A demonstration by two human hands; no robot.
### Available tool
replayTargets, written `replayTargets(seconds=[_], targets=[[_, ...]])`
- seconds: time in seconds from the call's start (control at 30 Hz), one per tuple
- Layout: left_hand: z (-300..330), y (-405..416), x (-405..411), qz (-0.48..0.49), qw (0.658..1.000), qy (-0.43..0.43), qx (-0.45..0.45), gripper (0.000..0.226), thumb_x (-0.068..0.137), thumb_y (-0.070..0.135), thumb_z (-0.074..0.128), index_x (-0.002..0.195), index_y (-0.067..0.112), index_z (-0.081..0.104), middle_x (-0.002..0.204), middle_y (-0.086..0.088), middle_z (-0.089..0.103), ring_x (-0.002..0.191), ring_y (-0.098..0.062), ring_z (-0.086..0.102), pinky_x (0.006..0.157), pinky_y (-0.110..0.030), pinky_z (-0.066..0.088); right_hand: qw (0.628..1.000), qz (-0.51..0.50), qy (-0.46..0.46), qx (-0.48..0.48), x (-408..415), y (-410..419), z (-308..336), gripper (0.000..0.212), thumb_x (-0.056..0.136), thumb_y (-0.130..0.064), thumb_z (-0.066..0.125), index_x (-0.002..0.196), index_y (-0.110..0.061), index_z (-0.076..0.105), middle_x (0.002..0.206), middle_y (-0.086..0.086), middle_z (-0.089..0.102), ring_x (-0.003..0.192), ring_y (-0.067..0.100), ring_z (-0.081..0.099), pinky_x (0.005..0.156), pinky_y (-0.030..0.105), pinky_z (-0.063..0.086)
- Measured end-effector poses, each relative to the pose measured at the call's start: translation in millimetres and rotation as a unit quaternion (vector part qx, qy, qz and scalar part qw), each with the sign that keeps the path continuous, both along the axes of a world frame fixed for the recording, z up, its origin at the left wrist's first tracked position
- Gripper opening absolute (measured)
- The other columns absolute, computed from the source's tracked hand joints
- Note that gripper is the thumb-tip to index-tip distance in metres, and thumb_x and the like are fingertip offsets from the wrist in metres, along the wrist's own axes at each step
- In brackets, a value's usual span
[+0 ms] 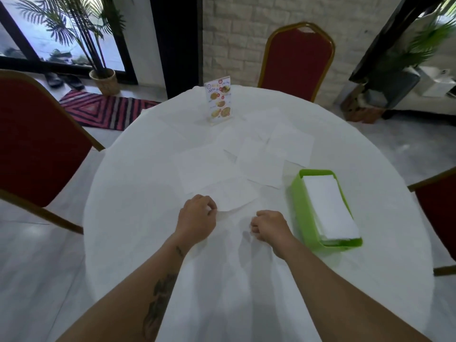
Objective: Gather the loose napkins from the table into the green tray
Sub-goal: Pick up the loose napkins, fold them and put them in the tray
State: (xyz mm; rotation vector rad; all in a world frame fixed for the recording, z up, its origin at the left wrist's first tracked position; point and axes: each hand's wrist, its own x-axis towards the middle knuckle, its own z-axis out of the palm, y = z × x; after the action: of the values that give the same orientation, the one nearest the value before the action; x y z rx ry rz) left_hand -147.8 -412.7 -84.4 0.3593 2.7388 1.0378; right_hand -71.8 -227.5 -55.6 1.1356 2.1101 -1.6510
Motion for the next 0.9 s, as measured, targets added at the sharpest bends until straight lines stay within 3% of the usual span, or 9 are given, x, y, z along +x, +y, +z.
replayTargets(seconds=[0.03,0.13,0.23,0.37,0.5,0.67,0.73,0.83,0.9], targets=[[1,0,12,-0.005,1.0,-0.008,0.012,0.008,0.085,0.02,0.057,0.082,0.027,0.061,0.093,0.006,0.06,0.092,-0.018,0.056,0.081,-0.034,0.047,0.999,-0.037,0.002,-0.027,6,0,-4,0.011,0.076,-0.003,0.056,0.069,-0.01,0.06,0.074,0.014,0.059,0.066,0.024,0.054,0.06,0.036,0.041],[3,0,43,-0.006,0.997,-0.054,0.056,0.011,0.084,0.018,0.059,0.078,0.028,0.061,0.092,0.009,0.061,0.089,-0.012,0.057,0.077,-0.025,0.045,0.983,-0.143,0.001,-0.118,24,1,-15,0.009,0.084,-0.01,0.059,0.079,-0.006,0.065,0.076,0.012,0.072,0.067,0.024,0.067,0.063,0.035,0.055],[9,-2,65,-0.024,0.99,-0.108,0.085,0.011,0.083,0.018,0.06,0.078,0.027,0.064,0.094,0.009,0.065,0.09,-0.009,0.059,0.079,-0.023,0.047,0.948,-0.221,0.015,-0.227,34,5,-19,0.013,0.089,-0.015,0.063,0.097,-0.005,0.065,0.082,0.012,0.072,0.071,0.024,0.07,0.058,0.034,0.057],[17,-6,82,-0.053,0.981,-0.162,0.093,0.014,0.081,0.017,0.058,0.078,0.029,0.066,0.095,0.011,0.068,0.09,-0.006,0.062,0.077,-0.021,0.047,0.94,-0.23,0.049,-0.247,42,11,-12,0.013,0.088,-0.008,0.066,0.101,-0.01,0.066,0.095,0.012,0.073,0.086,0.028,0.07,0.066,0.04,0.06],[20,-4,82,-0.046,0.988,-0.121,0.086,0.025,0.079,0.014,0.055,0.091,0.033,0.066,0.106,0.01,0.062,0.1,-0.009,0.055,0.086,-0.025,0.041,0.988,-0.103,0.112,-0.034,41,10,8,0.007,0.08,-0.013,0.064,0.083,-0.017,0.067,0.088,0.004,0.073,0.08,0.022,0.068,0.073,0.037,0.056],[19,9,77,-0.099,0.993,-0.064,0.03,0.038,0.082,0.016,0.053,0.116,0.028,0.063,0.126,0.006,0.059,0.118,-0.016,0.05,0.102,-0.034,0.041,0.97,0.045,0.138,0.197,49,0,26,0.008,0.077,-0.014,0.055,0.071,-0.018,0.055,0.068,-0.003,0.06,0.061,0.014,0.054,0.051,0.029,0.036],[14,11,78,-0.14,0.987,-0.071,-0.018,0.043,0.082,0.022,0.051,0.124,0.03,0.058,0.134,0.005,0.054,0.126,-0.02,0.045,0.106,-0.04,0.039,0.953,0.051,0.172,0.244,56,-2,27,0.011,0.08,-0.011,0.052,0.072,-0.018,0.051,0.067,-0.003,0.058,0.059,0.012,0.051,0.049,0.029,0.034],[6,10,81,-0.228,0.953,-0.063,-0.188,0.058,0.082,0.033,0.047,0.139,0.037,0.039,0.155,0.004,0.024,0.142,-0.026,0.016,0.115,-0.048,0.019,0.95,0.041,0.174,0.257,65,2,26,0.01,0.08,-0.009,0.051,0.073,-0.016,0.049,0.068,-0.002,0.057,0.061,0.015,0.051,0.051,0.03,0.037],[5,9,79,-0.209,0.951,-0.063,-0.218,0.065,0.082,0.034,0.047,0.145,0.038,0.029,0.159,0.001,0.008,0.144,-0.027,0.004,0.115,-0.049,0.011,0.948,0.06,0.154,0.273,70,7,24,0.016,0.079,-0.008,0.049,0.068,-0.014,0.039,0.065,0.0,0.048,0.058,0.02,0.042,0.053,0.035,0.033]])
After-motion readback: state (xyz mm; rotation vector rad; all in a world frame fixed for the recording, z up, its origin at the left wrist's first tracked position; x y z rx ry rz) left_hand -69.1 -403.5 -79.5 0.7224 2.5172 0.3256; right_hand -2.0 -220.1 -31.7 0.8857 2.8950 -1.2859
